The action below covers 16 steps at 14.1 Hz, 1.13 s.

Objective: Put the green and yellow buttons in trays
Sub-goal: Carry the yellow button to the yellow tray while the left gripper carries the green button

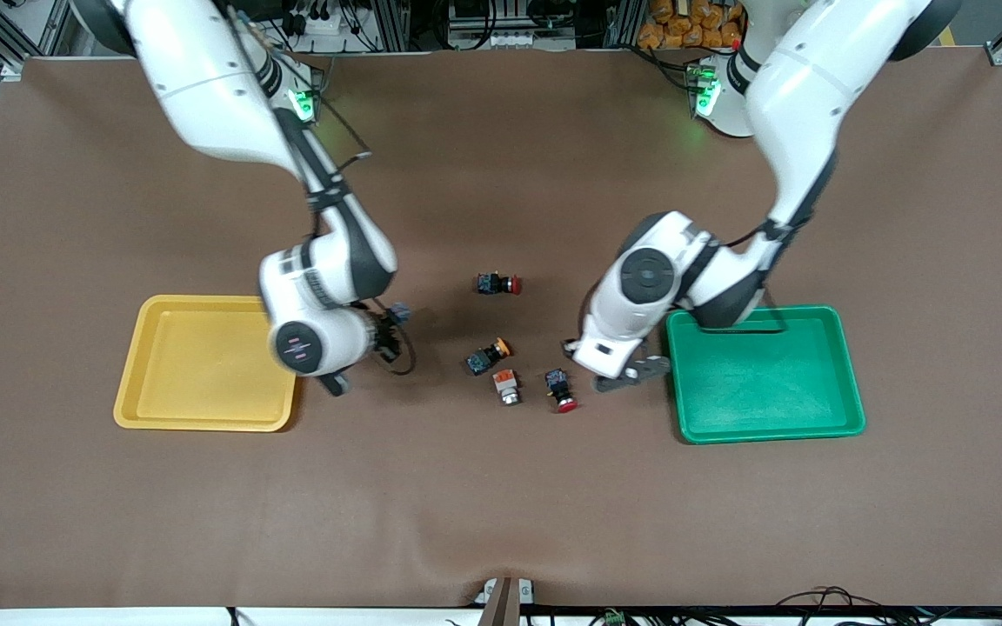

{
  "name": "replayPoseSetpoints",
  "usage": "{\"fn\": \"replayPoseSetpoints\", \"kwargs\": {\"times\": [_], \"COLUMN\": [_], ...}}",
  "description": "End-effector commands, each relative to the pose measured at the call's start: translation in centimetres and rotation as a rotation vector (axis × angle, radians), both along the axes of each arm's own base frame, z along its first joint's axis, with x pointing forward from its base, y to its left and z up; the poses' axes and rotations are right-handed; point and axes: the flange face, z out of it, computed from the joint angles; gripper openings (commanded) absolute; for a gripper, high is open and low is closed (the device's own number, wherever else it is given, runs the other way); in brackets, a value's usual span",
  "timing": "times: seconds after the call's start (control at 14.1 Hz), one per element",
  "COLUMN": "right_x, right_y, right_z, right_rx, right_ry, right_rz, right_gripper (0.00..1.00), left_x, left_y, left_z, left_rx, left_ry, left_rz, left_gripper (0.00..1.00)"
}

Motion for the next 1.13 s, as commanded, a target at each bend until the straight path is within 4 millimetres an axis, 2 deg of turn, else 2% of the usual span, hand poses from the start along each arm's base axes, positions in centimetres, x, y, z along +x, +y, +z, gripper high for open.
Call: {"fn": "replayPoseSetpoints", "kwargs": {"times": [0.0,0.14,0.28,0.43,0.5,0.57,0.71,0.85,1.06], "right_x": [1.3,2.9,3.8,4.2,5.0,5.1,5.4,5.3,5.0], "right_y": [-6.5,-13.6,-19.5,-23.2,-25.8,-27.7,-30.5,-32.1,-32.7], "right_z": [1.9,1.3,0.9,0.0,-0.2,-1.3,-2.5,-3.3,-4.2], "right_rx": [0.099,0.181,0.214,0.168,0.14,0.145,0.166,0.176,0.178], "right_ry": [0.003,-0.023,-0.058,-0.064,-0.09,-0.1,-0.137,-0.145,-0.132], "right_rz": [0.109,0.187,0.272,0.374,0.407,0.442,0.497,0.508,0.505], "right_gripper": [0.0,0.0,0.0,0.0,0.0,0.0,0.0,0.0,0.0], "left_x": [0.9,2.2,3.8,5.3,5.7,6.1,6.5,6.6,6.5], "left_y": [3.9,7.0,11.0,15.8,17.8,20.0,23.7,27.6,29.9], "left_z": [3.2,4.3,5.0,4.9,4.7,4.5,3.5,1.2,-2.1], "left_rx": [0.055,0.065,0.069,0.072,0.073,0.074,0.075,0.067,0.045], "left_ry": [-0.014,-0.019,-0.027,-0.023,-0.017,-0.011,0.009,0.051,0.093], "left_rz": [0.004,0.032,0.033,0.0,-0.019,-0.031,-0.064,-0.079,-0.061], "left_gripper": [0.0,0.0,0.0,0.0,0.0,0.0,0.0,0.0,0.0]}}
